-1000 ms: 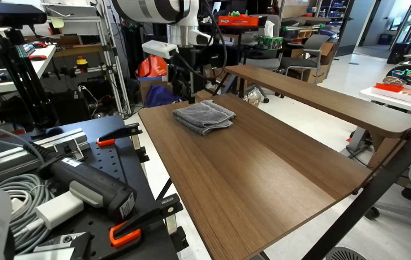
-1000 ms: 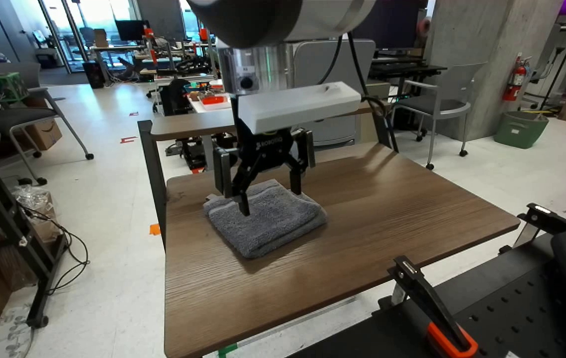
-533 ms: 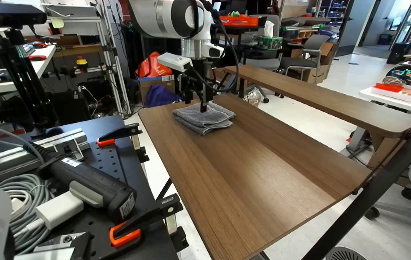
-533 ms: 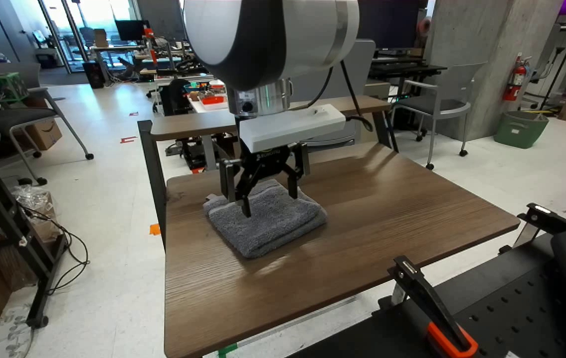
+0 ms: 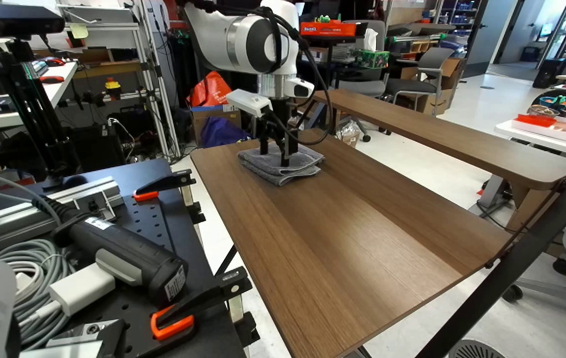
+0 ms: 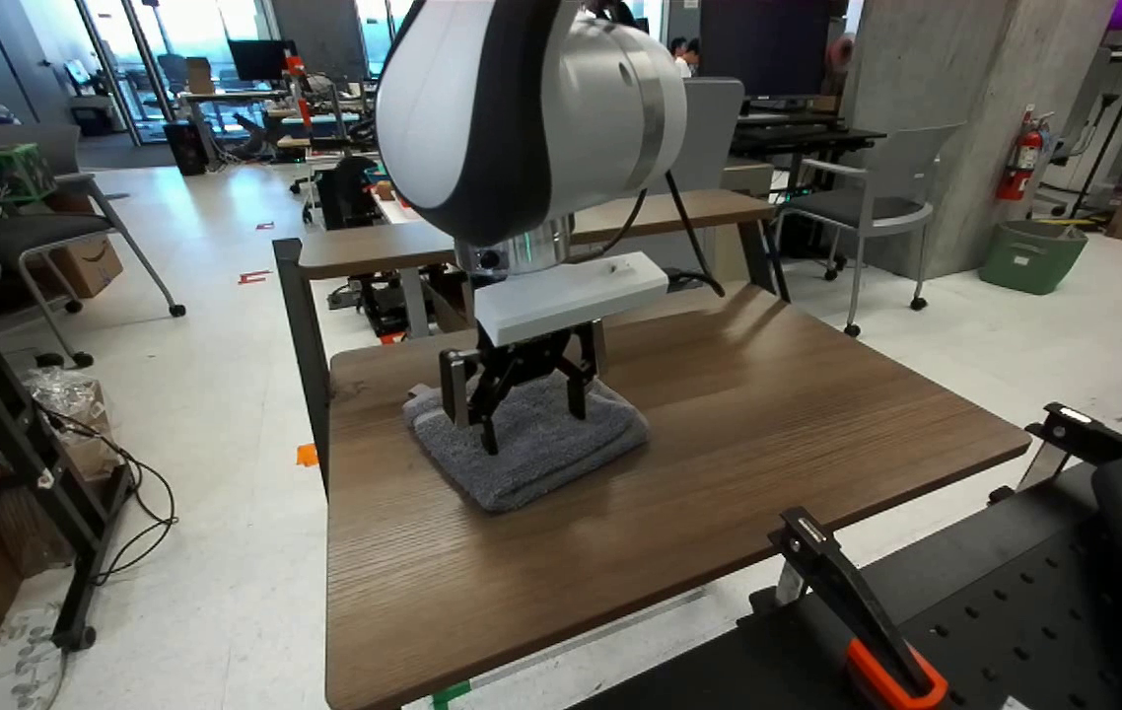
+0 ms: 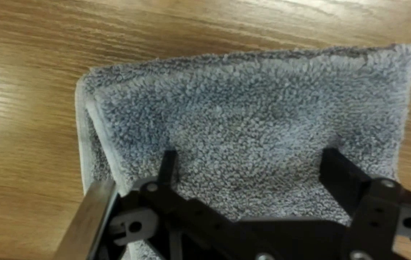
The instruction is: Move the grey towel to the right.
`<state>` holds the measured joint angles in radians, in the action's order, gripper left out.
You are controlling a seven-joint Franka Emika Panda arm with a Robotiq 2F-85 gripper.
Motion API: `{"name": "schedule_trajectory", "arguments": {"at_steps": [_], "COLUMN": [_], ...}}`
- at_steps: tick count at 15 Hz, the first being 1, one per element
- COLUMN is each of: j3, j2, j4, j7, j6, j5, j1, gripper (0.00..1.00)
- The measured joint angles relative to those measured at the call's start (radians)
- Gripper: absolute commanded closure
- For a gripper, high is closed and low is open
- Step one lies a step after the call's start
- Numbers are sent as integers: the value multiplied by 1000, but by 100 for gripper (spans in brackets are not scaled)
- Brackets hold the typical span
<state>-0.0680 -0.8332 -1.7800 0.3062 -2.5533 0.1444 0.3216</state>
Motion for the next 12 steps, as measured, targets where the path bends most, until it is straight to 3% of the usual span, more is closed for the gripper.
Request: {"name": "schedule_trajectory", "arguments": {"at_steps": [6,12], "j3": [2,2], "j2": [-4,15], "j4": [4,-45], "j7": [-4,-19], "j6": [-1,-53], "j5": [-91,-212], "j1": [-45,-173], "gripper": [0,0]}}
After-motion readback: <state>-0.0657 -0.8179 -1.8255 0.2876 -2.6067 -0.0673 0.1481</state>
